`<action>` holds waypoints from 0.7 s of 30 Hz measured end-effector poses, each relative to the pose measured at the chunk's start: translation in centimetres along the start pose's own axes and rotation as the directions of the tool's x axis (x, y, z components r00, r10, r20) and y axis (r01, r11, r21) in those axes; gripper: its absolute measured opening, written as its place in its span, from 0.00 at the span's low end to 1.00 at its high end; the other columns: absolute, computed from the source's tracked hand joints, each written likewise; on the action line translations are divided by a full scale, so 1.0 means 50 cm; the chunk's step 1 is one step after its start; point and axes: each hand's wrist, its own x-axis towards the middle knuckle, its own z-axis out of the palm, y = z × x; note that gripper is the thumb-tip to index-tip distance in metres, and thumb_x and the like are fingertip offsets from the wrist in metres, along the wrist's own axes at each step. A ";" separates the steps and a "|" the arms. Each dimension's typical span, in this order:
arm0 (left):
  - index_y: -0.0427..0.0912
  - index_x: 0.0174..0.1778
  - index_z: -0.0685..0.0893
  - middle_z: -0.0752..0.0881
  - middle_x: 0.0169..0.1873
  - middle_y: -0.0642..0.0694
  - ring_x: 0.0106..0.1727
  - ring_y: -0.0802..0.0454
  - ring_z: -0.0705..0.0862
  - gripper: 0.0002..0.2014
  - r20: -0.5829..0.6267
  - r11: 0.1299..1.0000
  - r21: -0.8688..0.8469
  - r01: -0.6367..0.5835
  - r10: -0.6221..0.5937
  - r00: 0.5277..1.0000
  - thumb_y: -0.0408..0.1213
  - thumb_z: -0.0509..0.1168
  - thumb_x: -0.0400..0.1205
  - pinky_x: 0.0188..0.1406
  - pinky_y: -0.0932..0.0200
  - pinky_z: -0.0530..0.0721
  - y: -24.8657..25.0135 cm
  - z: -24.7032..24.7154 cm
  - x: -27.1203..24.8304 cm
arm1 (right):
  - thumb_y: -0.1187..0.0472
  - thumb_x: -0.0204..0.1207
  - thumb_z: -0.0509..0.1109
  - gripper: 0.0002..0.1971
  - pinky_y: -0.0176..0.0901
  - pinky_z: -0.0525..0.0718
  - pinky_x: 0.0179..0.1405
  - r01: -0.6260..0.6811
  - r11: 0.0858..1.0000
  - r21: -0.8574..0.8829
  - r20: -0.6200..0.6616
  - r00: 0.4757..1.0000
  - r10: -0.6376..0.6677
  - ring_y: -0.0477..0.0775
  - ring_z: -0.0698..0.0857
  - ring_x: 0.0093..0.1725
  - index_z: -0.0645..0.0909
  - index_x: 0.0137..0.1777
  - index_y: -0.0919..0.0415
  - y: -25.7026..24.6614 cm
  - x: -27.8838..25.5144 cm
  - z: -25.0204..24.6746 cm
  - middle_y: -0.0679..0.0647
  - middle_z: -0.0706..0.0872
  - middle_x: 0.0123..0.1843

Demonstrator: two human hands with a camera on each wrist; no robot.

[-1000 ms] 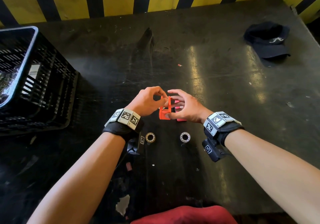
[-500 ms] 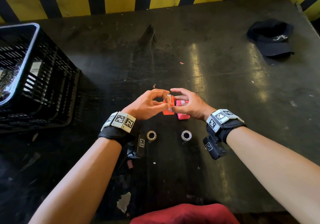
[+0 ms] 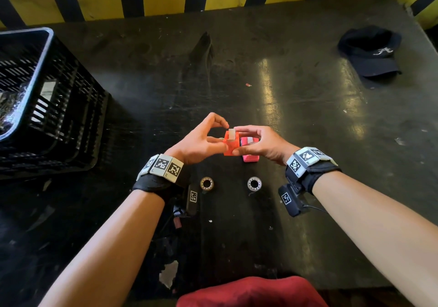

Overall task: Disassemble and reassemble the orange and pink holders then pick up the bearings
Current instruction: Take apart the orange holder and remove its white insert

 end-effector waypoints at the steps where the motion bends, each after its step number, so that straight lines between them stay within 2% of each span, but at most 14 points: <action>1: 0.44 0.69 0.73 0.75 0.76 0.44 0.66 0.44 0.87 0.25 -0.024 1.000 -0.022 0.017 -0.017 1.000 0.38 0.70 0.76 0.64 0.39 0.88 0.002 -0.001 0.001 | 0.44 0.53 0.91 0.44 0.63 0.76 0.80 -0.004 1.000 0.005 -0.001 1.000 0.004 0.48 0.85 0.72 0.84 0.74 0.48 0.000 -0.001 0.000 0.46 0.91 0.67; 3: 0.47 0.72 0.70 0.75 0.76 0.43 0.66 0.43 0.87 0.23 -0.060 0.997 -0.052 0.054 -0.057 0.997 0.44 0.67 0.82 0.67 0.38 0.86 0.006 -0.001 0.005 | 0.43 0.53 0.91 0.46 0.63 0.75 0.81 -0.009 1.000 0.001 0.002 1.000 0.009 0.49 0.84 0.73 0.83 0.75 0.48 -0.002 -0.003 0.000 0.46 0.90 0.68; 5: 0.49 0.75 0.69 0.76 0.77 0.41 0.65 0.46 0.87 0.21 -0.083 0.997 0.001 0.078 -0.077 0.994 0.46 0.65 0.88 0.67 0.40 0.86 0.006 -0.002 0.010 | 0.44 0.53 0.91 0.47 0.63 0.74 0.81 -0.011 1.000 -0.012 0.004 1.000 0.011 0.49 0.83 0.74 0.82 0.76 0.49 -0.006 -0.004 -0.001 0.45 0.89 0.69; 8: 0.54 0.78 0.69 0.76 0.79 0.42 0.64 0.52 0.87 0.28 -0.049 0.993 0.075 0.086 -0.083 0.995 0.48 0.72 0.84 0.59 0.50 0.89 0.000 -0.002 0.015 | 0.44 0.54 0.91 0.46 0.63 0.74 0.81 -0.011 1.000 -0.026 0.002 1.000 0.011 0.49 0.82 0.75 0.82 0.76 0.48 -0.012 -0.008 -0.002 0.46 0.88 0.70; 13: 0.53 0.82 0.67 0.75 0.80 0.38 0.61 0.54 0.90 0.36 0.051 0.996 0.078 0.050 -0.055 0.997 0.39 0.76 0.80 0.53 0.62 0.91 -0.006 -0.006 0.012 | 0.45 0.55 0.91 0.45 0.65 0.76 0.79 -0.028 0.999 -0.031 0.000 1.000 0.028 0.51 0.83 0.74 0.82 0.75 0.48 -0.015 -0.010 -0.003 0.45 0.88 0.69; 15: 0.51 0.83 0.66 0.77 0.79 0.36 0.60 0.53 0.92 0.38 0.074 0.997 0.043 0.060 -0.063 0.995 0.34 0.77 0.80 0.52 0.62 0.91 -0.010 -0.007 0.013 | 0.45 0.55 0.92 0.45 0.65 0.75 0.80 -0.029 0.999 -0.035 0.014 0.999 0.029 0.50 0.83 0.74 0.82 0.75 0.47 -0.012 -0.008 -0.004 0.44 0.88 0.69; 17: 0.50 0.84 0.66 0.80 0.75 0.37 0.56 0.56 0.93 0.40 0.092 0.997 0.018 0.074 -0.075 0.993 0.30 0.77 0.78 0.49 0.63 0.90 -0.015 -0.007 0.016 | 0.50 0.58 0.92 0.46 0.64 0.73 0.81 -0.032 0.999 -0.044 0.029 0.999 0.033 0.49 0.82 0.75 0.80 0.78 0.50 -0.008 -0.004 -0.006 0.45 0.87 0.71; 19: 0.51 0.84 0.65 0.81 0.74 0.39 0.54 0.59 0.93 0.43 0.088 0.996 0.042 0.080 -0.084 0.993 0.29 0.79 0.76 0.48 0.64 0.90 -0.021 -0.006 0.021 | 0.52 0.57 0.93 0.51 0.63 0.73 0.82 -0.047 0.998 -0.048 0.054 0.997 0.050 0.50 0.81 0.76 0.75 0.82 0.53 -0.008 -0.003 -0.005 0.46 0.85 0.73; 21: 0.53 0.84 0.64 0.80 0.76 0.42 0.55 0.58 0.92 0.46 0.071 0.992 0.102 0.080 -0.087 0.994 0.30 0.81 0.74 0.48 0.64 0.90 -0.028 -0.007 0.028 | 0.48 0.51 0.93 0.57 0.62 0.73 0.82 -0.057 0.996 -0.068 0.072 0.996 0.061 0.51 0.81 0.76 0.73 0.84 0.55 -0.006 0.001 -0.002 0.47 0.85 0.74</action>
